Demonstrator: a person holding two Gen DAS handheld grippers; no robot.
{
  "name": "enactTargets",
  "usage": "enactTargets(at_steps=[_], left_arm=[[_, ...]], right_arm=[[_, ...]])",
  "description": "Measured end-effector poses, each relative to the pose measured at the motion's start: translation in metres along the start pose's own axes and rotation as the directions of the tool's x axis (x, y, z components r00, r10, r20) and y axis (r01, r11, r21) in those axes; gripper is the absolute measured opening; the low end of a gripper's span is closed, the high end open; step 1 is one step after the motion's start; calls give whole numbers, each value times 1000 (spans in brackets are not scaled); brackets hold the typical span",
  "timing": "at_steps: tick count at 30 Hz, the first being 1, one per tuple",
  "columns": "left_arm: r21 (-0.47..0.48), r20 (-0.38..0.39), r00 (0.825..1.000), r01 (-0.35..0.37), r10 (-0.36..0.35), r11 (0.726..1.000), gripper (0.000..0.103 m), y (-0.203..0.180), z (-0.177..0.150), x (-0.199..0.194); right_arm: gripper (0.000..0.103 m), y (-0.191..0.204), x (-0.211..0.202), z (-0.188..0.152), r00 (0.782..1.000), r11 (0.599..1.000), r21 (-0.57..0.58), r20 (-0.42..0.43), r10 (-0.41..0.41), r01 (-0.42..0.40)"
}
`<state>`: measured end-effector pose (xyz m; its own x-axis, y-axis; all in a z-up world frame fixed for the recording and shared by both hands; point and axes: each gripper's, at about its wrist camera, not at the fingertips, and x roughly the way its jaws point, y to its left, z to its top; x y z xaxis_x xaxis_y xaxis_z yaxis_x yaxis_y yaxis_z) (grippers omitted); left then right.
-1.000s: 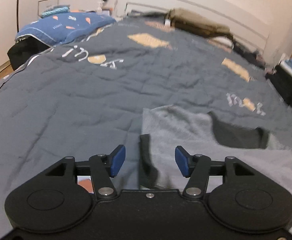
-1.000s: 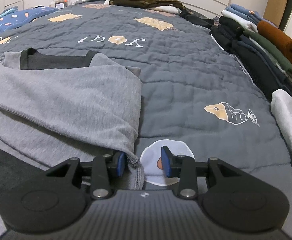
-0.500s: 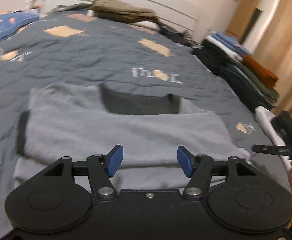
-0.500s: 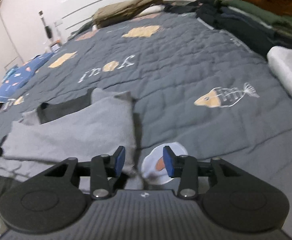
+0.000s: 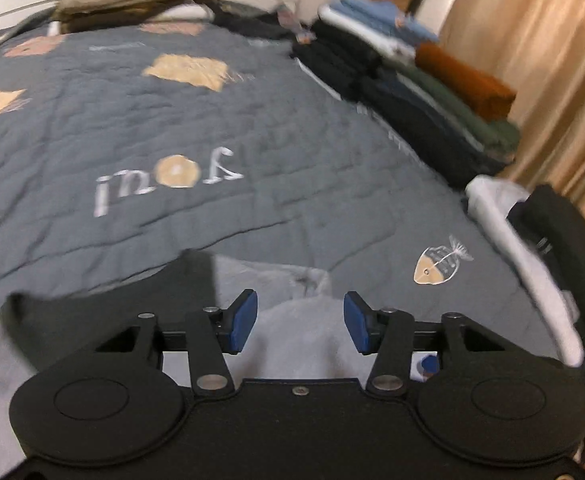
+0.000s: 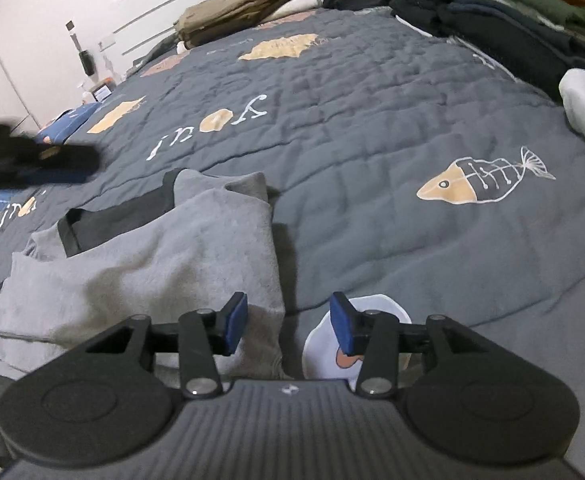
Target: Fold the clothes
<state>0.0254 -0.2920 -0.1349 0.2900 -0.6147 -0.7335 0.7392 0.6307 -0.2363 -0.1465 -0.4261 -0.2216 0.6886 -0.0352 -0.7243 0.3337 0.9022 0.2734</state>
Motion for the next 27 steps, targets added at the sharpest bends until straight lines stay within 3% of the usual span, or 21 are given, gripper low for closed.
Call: enactTargets(at_steps=[9, 11, 14, 16, 19, 21, 24, 27], left_arm=[[69, -185, 980, -68, 80, 995, 47, -29, 15, 101], [44, -229, 971, -59, 68, 997, 42, -26, 16, 117], [13, -271, 961, -56, 58, 998, 23, -21, 17, 131], [-8, -254, 966, -43, 39, 999, 3, -17, 20, 132], [-141, -100, 995, 10, -25, 990, 2, 0, 33, 117], [-210, -5, 999, 50, -52, 976, 0, 10, 40, 109], [-213, 27, 998, 57, -52, 975, 0, 9, 47, 111], [-211, -10, 999, 28, -31, 977, 1, 5, 50, 112]], right_arm=[[47, 2, 11, 2, 1000, 1000, -24, -20, -18, 18], [47, 4, 12, 2, 999, 999, -29, -21, -26, 26], [48, 8, 10, 1, 999, 998, -56, -16, -38, 37], [48, 10, 9, 1, 999, 997, -67, -13, -45, 44], [48, 8, 6, 3, 999, 998, -55, -3, -35, 34], [49, 7, 3, 5, 999, 999, -41, 12, -30, 30], [49, 5, 1, 5, 999, 999, -32, 22, -37, 38], [49, 4, 3, 5, 999, 998, -32, 8, -44, 45]])
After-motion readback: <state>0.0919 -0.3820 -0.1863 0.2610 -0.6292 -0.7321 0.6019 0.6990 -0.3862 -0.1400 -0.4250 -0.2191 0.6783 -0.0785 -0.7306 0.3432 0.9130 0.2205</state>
